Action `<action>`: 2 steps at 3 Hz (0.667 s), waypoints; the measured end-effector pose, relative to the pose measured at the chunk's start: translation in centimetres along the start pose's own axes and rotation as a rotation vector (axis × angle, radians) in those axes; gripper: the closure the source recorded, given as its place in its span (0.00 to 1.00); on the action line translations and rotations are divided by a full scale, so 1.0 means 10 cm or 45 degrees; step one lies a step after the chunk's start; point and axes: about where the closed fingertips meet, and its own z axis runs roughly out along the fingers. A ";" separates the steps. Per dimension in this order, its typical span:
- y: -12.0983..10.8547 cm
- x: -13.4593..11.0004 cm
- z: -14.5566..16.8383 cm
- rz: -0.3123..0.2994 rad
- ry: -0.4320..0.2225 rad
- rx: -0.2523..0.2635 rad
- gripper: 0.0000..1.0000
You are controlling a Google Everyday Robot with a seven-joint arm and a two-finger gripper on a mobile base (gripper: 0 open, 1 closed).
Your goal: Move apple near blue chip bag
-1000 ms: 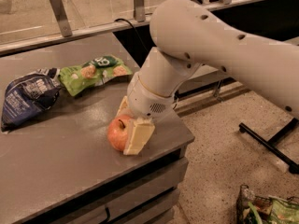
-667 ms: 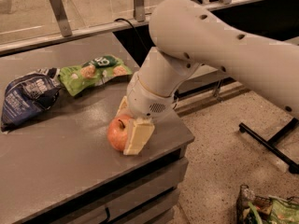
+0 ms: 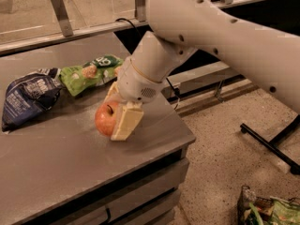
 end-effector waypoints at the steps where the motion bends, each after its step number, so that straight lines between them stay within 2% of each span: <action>1: -0.29 -0.17 0.11 -0.027 -0.005 -0.024 1.00; 2: -0.58 -0.26 0.38 0.019 0.008 -0.060 1.00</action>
Offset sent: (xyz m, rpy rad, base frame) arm 0.0685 0.0961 -0.0307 -0.0500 0.1008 -0.0289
